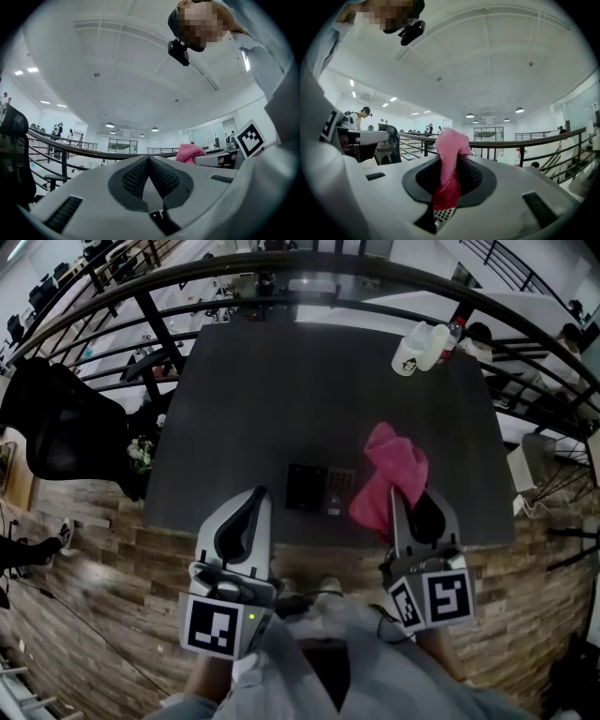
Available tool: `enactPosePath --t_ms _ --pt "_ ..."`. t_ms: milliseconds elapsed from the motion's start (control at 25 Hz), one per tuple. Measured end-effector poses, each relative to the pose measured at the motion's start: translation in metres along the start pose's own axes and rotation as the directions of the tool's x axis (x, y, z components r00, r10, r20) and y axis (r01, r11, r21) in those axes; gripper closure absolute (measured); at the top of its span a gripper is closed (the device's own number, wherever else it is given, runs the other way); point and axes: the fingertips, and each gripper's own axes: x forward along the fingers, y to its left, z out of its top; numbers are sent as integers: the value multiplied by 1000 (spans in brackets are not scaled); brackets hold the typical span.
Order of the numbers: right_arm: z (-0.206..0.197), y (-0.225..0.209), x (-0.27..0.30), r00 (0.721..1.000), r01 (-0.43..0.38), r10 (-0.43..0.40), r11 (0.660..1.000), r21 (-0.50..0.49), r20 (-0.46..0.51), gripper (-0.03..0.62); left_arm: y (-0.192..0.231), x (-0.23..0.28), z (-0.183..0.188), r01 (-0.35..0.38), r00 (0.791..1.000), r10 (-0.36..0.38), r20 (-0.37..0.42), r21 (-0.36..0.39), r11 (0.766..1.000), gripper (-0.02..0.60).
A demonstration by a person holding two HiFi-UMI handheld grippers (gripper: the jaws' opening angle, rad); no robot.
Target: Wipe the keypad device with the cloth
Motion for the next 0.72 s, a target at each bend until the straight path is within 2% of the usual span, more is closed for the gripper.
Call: enactPosePath --t_ms 720 --pt "-8 -3 6 1000 6 -6 1000 -3 -29 523 4 -1 1 -11 1000 11 -2 2 1000 578"
